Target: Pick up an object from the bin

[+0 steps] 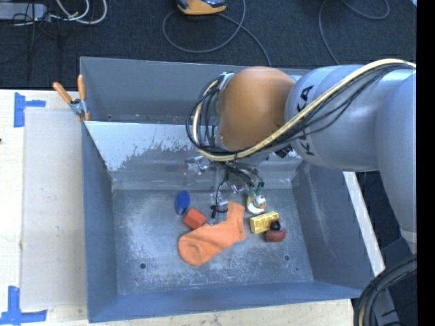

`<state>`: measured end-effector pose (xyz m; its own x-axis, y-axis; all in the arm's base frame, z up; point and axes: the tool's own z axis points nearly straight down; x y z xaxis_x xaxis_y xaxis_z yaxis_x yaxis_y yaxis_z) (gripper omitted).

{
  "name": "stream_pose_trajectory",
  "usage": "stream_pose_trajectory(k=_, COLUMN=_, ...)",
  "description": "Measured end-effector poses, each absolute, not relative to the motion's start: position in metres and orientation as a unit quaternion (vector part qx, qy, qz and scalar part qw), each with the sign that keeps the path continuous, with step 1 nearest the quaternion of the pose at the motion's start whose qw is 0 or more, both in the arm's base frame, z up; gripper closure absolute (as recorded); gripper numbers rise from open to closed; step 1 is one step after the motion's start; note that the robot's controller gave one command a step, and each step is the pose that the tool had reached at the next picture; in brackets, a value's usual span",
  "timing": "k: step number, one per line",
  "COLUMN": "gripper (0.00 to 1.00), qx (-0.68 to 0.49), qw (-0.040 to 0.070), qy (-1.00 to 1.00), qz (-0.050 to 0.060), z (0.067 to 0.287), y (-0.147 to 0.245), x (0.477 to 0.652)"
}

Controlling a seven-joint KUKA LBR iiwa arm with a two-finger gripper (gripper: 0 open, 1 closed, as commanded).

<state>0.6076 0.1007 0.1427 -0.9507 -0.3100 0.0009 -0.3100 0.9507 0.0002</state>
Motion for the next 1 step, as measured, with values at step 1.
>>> stream_pose_trajectory(k=1, gripper=0.00, qx=0.158, qw=0.003, qy=-0.987, qz=-0.001, z=0.1206, y=0.0592, x=0.5977)
